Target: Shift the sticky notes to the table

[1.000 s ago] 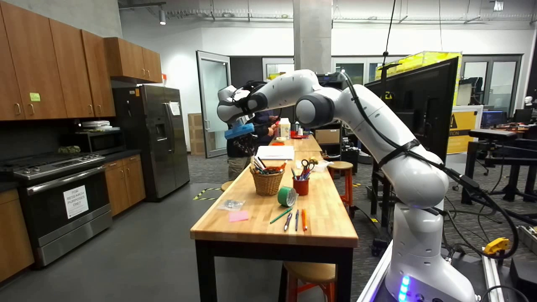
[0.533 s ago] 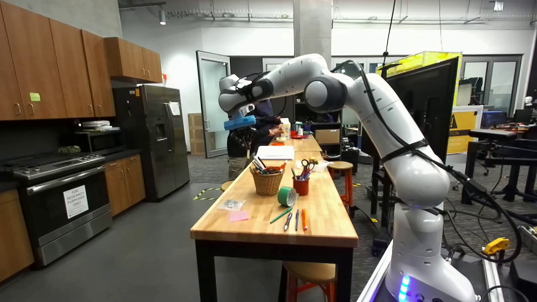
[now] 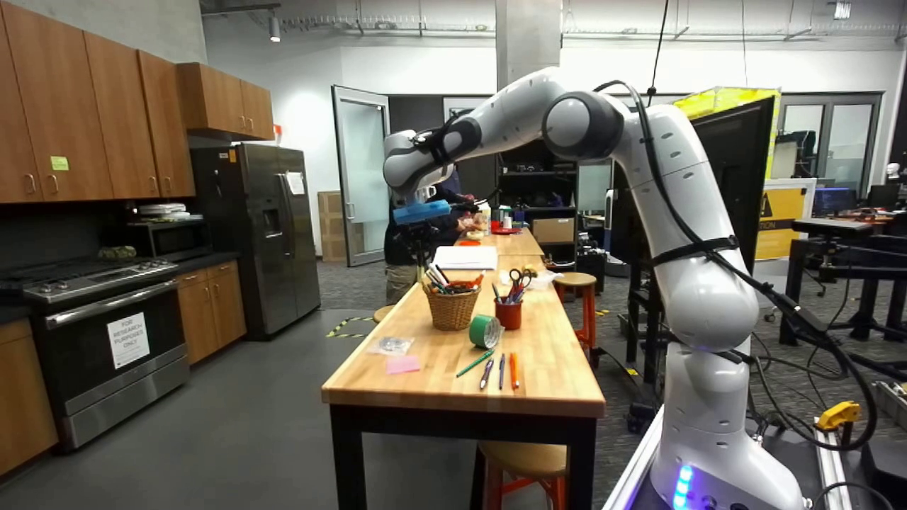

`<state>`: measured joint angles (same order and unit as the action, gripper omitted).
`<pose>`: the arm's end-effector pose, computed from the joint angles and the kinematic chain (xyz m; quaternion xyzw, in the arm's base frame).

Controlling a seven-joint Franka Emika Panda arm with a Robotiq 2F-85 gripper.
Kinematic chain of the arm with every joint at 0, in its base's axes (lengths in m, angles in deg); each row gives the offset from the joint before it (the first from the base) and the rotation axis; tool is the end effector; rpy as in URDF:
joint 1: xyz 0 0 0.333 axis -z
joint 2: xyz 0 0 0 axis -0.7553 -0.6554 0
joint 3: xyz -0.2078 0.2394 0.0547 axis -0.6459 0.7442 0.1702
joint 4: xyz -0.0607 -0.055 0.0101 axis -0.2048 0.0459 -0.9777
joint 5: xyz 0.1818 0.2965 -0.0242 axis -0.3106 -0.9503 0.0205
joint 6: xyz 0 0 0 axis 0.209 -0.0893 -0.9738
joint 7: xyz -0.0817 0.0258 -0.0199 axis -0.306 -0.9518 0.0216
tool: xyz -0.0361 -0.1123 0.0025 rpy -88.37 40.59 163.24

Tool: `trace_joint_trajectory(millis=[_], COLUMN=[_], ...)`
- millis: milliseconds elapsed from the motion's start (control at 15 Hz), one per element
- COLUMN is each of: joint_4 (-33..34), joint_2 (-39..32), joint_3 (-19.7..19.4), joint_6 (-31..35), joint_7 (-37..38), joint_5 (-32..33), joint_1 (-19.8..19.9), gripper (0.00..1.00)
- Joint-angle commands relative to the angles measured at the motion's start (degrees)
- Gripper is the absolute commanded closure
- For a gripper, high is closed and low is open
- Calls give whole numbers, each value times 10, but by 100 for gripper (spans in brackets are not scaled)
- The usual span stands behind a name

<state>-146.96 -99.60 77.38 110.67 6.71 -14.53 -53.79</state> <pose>0.6286 -0.0147 0.4823 0.9574 -0.2675 0.0620 0.0893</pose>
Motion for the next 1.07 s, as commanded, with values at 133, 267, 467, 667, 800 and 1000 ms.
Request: trace_joint_trajectory(millis=[133,267,467,667,800,1000], joint_4=[-121,-148,-189,-232,-262,-301], joint_2=[59,70,93,123,143,170], joint_3=[19,22,26,32,37,48], joint_6=[54,60,65,63,63,63], joint_7=[-165,-215,-274,-326,-345,-372], joint_5=[-40,-50,-54,-52,-44,-41], joint_1=[35,42,47,46,42,38], gripper=[98,98,98,98,98,98])
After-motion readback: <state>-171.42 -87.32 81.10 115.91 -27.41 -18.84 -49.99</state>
